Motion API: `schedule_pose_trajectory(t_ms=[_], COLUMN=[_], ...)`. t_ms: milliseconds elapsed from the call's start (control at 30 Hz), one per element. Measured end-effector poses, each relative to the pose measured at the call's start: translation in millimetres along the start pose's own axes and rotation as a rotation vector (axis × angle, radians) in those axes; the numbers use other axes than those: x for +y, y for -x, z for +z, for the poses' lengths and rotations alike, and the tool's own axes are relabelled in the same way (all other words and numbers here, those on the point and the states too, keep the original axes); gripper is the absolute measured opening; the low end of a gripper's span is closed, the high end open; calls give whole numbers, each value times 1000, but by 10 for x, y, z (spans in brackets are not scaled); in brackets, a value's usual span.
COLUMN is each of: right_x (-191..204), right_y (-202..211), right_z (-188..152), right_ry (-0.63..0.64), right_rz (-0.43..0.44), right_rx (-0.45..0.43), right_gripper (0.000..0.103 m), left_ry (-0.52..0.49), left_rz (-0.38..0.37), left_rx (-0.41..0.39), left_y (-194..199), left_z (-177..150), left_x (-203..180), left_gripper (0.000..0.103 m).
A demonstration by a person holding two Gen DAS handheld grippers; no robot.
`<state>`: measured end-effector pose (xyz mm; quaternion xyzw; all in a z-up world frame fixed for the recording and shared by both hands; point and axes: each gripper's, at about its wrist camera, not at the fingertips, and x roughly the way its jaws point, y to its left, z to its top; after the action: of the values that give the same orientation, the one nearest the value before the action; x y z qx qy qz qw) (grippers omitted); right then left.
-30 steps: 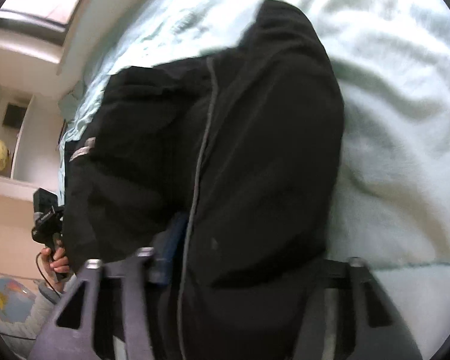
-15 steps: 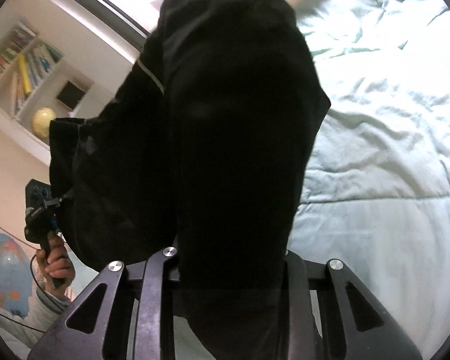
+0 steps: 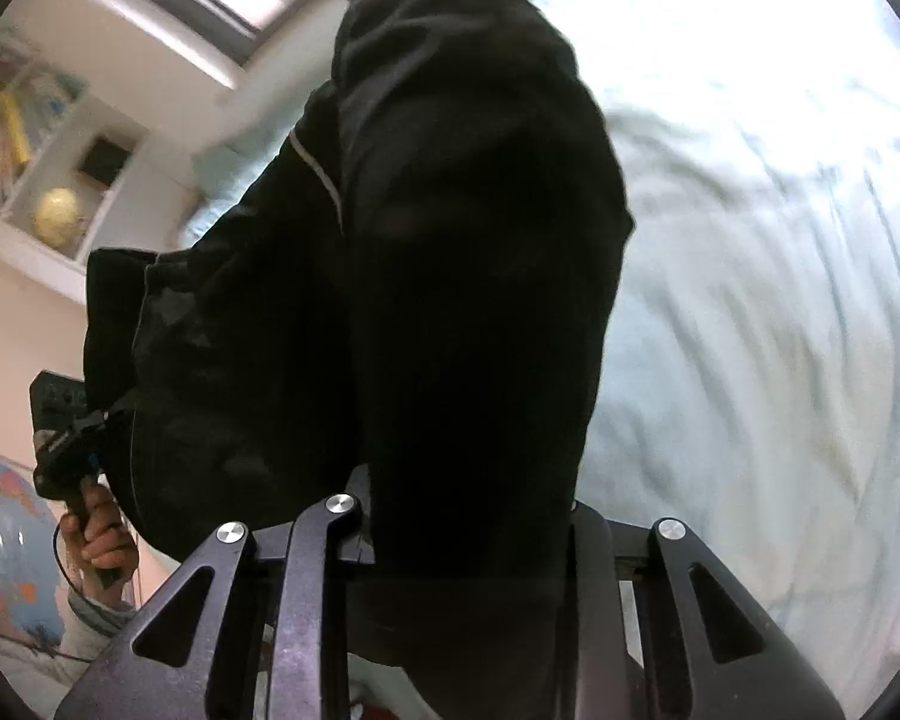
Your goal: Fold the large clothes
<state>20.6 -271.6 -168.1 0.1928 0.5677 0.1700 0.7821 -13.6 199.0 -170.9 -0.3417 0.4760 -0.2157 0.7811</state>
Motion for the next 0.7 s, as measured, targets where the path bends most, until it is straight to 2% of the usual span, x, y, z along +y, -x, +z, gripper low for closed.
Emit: schedule_pose_trajectory(t_ms=[100, 167, 200, 233, 267, 300, 367, 400, 467, 500, 567, 700], right_x=[-295, -553, -703, -825, -963, -1151, -1392, -1461, -1486, -1434, -1203, -592], right_y=[-307, -423, -462, -485, -506, -522, -545, -520, -388, -297, -48, 264], right_z=[-100, -127, -126, -125, -129, -150, -227, -277, -331, -334, -288, -270], right_ry=[-44, -89, -134, -175, -231, -301, -419, -467, -465, -437, -344, -132], right_rz=[-101, -139, -124, -101, -66, -27, 42, 76, 26, -11, -100, -168], right_rx=[55, 52, 53, 50, 38, 25, 26, 20, -4, -16, -51, -109], right_gripper=[35, 38, 44, 47, 51, 60, 69, 69, 69, 69, 69, 69], left_ry=[64, 148, 217, 335, 439, 517, 575, 561, 470, 389, 243, -47], left_rz=[121, 184, 173, 128, 77, 18, -36, -17, 90, 171, 260, 369], left_rx=[66, 67, 66, 50, 32, 19, 25, 30, 21, 3, -35, -36], left_y=[-319, -430, -450, -452, -443, -433, -422, -400, -278, -140, 69, 182], left_z=[-131, -150, -150, -164, -184, -204, -202, -183, -98, -31, 78, 185], left_x=[474, 918, 1142, 1449, 1689, 1869, 2004, 1977, 1782, 1592, 1250, 435], left_gripper=[33, 41, 48, 54, 57, 57, 57, 57, 57, 55, 55, 56])
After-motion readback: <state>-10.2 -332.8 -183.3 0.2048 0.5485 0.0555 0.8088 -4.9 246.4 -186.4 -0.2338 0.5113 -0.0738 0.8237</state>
